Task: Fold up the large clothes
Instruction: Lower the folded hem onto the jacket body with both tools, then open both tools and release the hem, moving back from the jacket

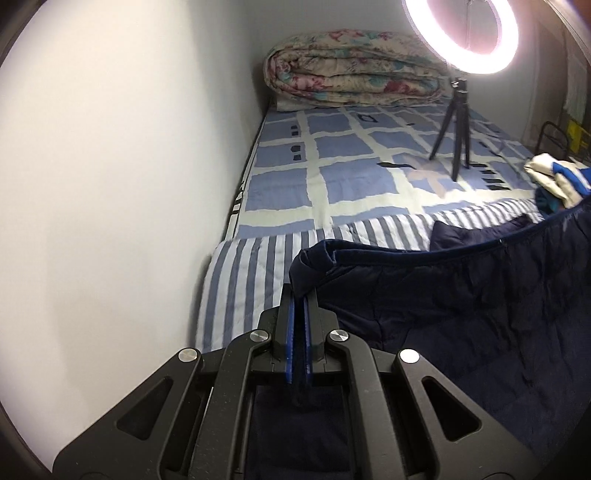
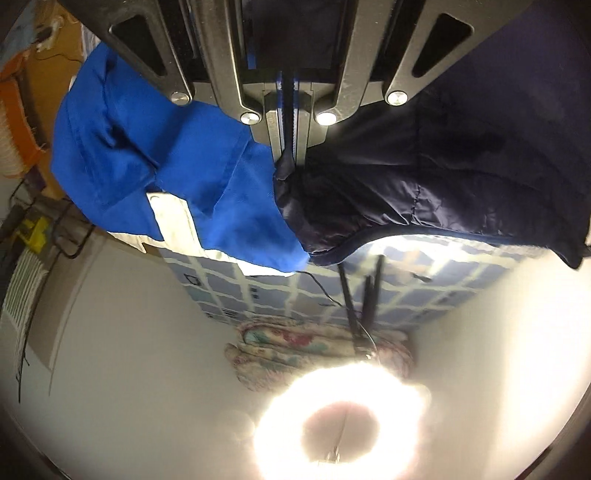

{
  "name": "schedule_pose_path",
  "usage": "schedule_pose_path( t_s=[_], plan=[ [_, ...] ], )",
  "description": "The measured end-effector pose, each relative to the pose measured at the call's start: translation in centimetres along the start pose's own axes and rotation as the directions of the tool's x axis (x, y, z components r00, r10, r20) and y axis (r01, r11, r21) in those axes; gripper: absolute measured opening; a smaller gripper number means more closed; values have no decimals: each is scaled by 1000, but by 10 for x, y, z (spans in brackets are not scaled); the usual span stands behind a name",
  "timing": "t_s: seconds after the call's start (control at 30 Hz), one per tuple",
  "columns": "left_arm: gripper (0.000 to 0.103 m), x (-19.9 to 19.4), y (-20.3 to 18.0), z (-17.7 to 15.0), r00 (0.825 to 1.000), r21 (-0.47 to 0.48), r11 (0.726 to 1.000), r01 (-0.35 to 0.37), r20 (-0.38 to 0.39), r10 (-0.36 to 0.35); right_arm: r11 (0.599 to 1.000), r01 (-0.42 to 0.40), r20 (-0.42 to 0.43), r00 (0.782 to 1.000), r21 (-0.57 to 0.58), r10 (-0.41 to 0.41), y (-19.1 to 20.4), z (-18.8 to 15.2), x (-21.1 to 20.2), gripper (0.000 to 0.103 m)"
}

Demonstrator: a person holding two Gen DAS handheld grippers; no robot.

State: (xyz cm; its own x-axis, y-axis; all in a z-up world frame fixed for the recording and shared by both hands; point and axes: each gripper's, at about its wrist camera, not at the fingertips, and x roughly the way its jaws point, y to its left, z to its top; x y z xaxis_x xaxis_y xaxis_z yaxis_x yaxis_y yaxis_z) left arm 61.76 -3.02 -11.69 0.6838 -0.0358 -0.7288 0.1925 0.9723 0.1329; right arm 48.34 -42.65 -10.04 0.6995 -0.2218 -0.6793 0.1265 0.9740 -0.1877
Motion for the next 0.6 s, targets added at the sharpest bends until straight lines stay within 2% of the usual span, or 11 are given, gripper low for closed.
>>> schedule_pose_path(
  t_s=[0.1,0.23,0.3,0.33,0.37,0.43,0.47,0.6],
  plan=[
    [2,33,-11,3,998,12,999,-47,-30,47,996,62,-21,998,-62,-63,16,-2,17,0],
    [3,68,-20,-5,994,4,998,-60,-96,60,987,114,-32,992,-117,-118,23,-5,19,0],
    [8,78,-21,-8,991,-10,998,-62,-121,60,970,170,-27,984,-176,-178,31,-5,19,1],
    [15,80,-22,-10,989,-16,997,-71,-127,69,964,187,-26,980,-191,-195,33,-5,18,4],
    [28,80,-21,-11,988,-22,997,-80,-132,77,962,187,-37,979,-200,-198,34,-4,16,14],
    [46,72,-17,-10,989,-42,996,-83,-125,78,968,172,-39,983,-182,-182,31,0,8,28],
    [49,65,-15,-9,991,-45,996,-83,-111,78,973,161,-31,985,-163,-168,27,1,2,30],
    [49,26,0,2,994,-62,993,-96,-51,93,995,81,-13,997,-58,-82,8,5,-31,32]
  ],
)
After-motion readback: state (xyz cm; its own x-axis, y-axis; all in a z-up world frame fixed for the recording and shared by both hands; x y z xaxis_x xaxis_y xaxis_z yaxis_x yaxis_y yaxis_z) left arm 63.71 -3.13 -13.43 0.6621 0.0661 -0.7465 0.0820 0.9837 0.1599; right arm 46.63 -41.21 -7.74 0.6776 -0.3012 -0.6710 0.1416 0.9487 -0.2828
